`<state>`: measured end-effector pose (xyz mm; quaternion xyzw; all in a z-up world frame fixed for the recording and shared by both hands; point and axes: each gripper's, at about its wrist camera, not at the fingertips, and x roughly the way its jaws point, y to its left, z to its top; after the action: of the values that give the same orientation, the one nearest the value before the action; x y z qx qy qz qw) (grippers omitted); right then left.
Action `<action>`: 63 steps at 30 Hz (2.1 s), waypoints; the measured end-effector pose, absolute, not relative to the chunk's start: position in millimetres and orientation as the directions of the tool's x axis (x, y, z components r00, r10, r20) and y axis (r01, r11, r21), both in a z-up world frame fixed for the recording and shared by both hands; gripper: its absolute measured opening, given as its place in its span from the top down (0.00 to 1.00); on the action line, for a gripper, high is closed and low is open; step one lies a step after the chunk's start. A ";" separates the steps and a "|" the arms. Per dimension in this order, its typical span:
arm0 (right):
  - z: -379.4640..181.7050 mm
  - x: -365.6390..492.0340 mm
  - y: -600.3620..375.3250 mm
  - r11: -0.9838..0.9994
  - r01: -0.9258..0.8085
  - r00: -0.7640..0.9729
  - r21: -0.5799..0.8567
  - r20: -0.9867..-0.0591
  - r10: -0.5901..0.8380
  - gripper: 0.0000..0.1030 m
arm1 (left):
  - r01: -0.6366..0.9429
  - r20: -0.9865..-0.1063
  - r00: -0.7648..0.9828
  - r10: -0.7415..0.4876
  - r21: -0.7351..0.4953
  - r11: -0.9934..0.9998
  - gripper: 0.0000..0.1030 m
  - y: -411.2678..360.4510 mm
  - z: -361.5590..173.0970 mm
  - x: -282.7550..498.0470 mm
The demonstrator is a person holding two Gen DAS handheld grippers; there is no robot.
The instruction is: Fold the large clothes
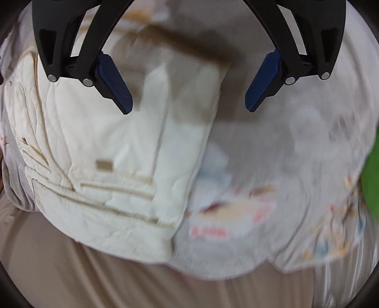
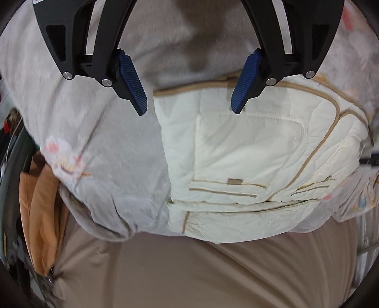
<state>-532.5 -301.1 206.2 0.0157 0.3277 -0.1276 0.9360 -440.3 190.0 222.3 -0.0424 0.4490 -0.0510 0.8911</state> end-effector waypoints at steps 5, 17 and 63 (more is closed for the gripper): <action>191.7 -532.8 -325.7 0.938 0.321 0.721 0.132 -0.677 -0.152 0.30 | 0.039 -0.791 0.589 -0.165 -0.177 0.984 0.09 207.8 208.8 -458.1; 181.7 -515.6 -312.5 0.943 0.302 0.684 0.138 -0.721 -0.114 0.30 | 0.108 -0.784 0.585 -0.210 -0.181 0.977 0.09 169.2 204.8 -458.2; 339.6 -740.3 -280.7 0.962 -0.207 0.964 0.178 -0.127 0.232 0.98 | 0.505 -0.145 0.796 -0.588 -0.376 0.777 0.87 248.9 354.2 -681.8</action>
<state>-740.3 -280.7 339.6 0.0819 0.0737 0.1111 0.9877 -681.8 248.9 354.2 -0.1611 0.1280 -0.2925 0.9339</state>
